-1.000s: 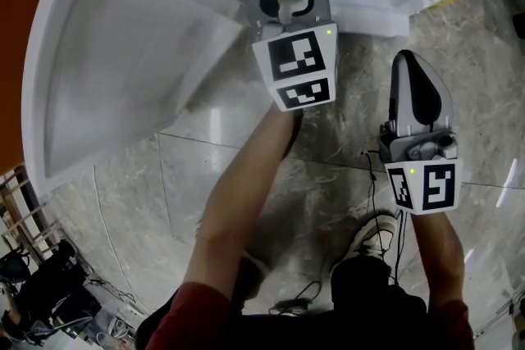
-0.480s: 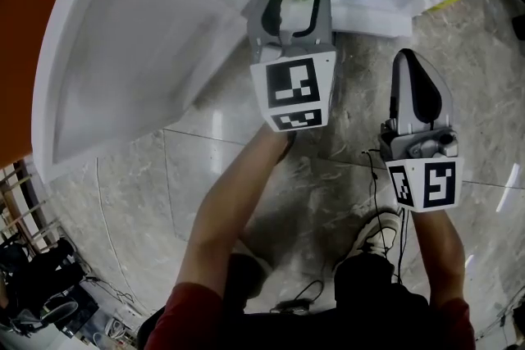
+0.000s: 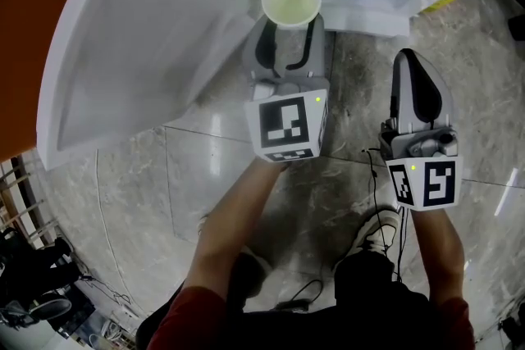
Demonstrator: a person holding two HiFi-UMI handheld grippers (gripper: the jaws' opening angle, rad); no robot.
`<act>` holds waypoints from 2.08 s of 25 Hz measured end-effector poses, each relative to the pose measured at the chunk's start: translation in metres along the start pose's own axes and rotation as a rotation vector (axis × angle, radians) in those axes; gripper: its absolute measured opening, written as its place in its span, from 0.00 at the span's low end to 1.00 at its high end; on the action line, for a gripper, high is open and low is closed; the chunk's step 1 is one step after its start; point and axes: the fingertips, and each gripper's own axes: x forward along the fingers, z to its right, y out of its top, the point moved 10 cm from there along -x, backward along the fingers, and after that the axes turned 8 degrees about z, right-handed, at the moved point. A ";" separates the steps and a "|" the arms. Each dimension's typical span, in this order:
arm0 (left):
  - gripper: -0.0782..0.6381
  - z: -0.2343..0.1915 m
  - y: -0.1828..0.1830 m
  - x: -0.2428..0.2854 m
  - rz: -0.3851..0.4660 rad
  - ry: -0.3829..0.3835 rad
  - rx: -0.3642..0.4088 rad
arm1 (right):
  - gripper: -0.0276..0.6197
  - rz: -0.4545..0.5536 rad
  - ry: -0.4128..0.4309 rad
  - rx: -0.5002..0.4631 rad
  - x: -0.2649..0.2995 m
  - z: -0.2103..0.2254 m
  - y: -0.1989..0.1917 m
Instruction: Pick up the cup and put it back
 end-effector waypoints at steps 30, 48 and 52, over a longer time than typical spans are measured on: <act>0.44 0.019 -0.018 -0.112 -0.032 0.075 -0.033 | 0.04 0.004 -0.005 0.005 -0.012 -0.012 -0.002; 0.44 0.027 -0.044 -0.123 -0.065 0.067 -0.017 | 0.04 -0.013 -0.005 -0.001 -0.015 -0.012 -0.008; 0.44 0.028 -0.043 -0.121 -0.065 0.064 -0.021 | 0.05 -0.015 -0.005 -0.009 -0.016 -0.010 -0.008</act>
